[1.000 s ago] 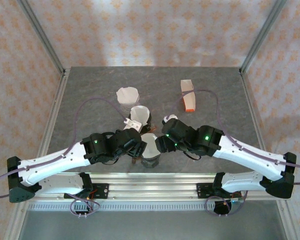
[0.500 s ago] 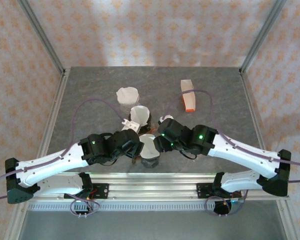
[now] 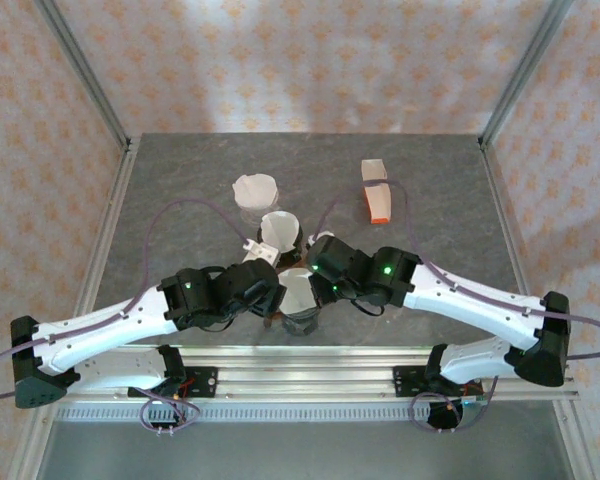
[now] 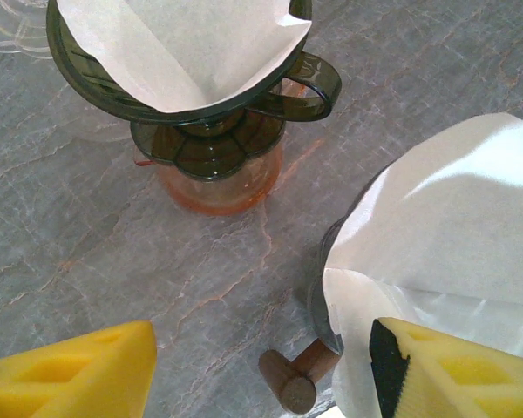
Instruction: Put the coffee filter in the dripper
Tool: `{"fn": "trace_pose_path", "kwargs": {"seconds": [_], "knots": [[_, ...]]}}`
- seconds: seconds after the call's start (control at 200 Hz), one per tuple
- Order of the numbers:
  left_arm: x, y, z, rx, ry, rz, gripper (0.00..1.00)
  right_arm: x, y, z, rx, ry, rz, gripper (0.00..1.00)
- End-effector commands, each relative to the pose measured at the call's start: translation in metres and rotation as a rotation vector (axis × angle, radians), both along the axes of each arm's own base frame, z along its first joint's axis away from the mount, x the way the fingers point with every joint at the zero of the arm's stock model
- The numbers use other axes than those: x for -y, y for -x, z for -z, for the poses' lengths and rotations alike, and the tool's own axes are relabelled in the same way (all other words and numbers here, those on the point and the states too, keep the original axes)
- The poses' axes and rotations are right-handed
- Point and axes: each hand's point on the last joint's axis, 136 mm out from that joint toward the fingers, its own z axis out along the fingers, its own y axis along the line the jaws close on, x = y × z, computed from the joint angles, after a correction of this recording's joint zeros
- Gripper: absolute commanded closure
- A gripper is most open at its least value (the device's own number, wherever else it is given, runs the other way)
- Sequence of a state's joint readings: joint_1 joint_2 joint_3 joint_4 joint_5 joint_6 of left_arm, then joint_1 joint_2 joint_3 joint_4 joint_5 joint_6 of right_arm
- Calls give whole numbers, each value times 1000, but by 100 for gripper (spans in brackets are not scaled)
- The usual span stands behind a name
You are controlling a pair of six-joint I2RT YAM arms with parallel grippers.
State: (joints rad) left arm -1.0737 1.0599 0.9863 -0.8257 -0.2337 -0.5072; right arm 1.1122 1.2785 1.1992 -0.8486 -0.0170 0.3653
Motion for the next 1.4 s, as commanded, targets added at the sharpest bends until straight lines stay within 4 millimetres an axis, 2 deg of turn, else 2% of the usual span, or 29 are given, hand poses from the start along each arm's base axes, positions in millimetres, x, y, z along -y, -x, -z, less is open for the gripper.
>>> {"fn": "trace_pose_path", "kwargs": {"seconds": [0.0, 0.14, 0.22, 0.36, 0.445, 0.551, 0.656, 0.706, 0.776, 0.886, 0.921, 1.021, 1.076, 1.231, 1.396], "knots": [[-4, 1, 3, -12, 28, -20, 34, -1, -5, -8, 38, 28, 3, 100], [-2, 2, 6, -33, 62, -16, 33, 3, -8, -1, 45, 78, 11, 100], [-1, 4, 8, -54, 99, -35, 30, 3, -8, 1, 43, 85, 10, 100], [5, 3, -7, -54, 262, -43, 28, 2, -7, 1, 46, 89, 7, 100], [10, 3, -14, -74, 329, -32, 21, 2, -7, 1, 48, 90, 4, 100], [14, 2, -16, -80, 317, -15, 16, 2, -7, 1, 48, 92, 4, 100], [15, -1, -12, -82, 290, -16, 15, 2, -7, 1, 48, 90, 7, 100], [13, -3, -10, -83, 270, -25, 18, 2, -7, 1, 48, 88, 8, 100], [9, -3, -5, -89, 235, -36, 29, 2, -8, 1, 49, 89, 10, 100], [5, 0, -3, -99, 214, -36, 41, 4, -8, 2, 49, 93, 15, 94], [4, 1, -2, -105, 211, -35, 41, 5, -8, 2, 52, 93, 18, 89], [4, 4, -1, -121, 212, -25, 42, 7, -10, -4, 72, 88, 31, 64], [4, 6, 0, -129, 210, -23, 42, 8, -12, -8, 85, 83, 35, 58], [4, 6, 1, -131, 206, -23, 42, 9, -13, -13, 93, 90, 33, 58], [5, 6, 4, -135, 212, -26, 42, 7, -10, -15, 84, 83, 11, 71]]}}
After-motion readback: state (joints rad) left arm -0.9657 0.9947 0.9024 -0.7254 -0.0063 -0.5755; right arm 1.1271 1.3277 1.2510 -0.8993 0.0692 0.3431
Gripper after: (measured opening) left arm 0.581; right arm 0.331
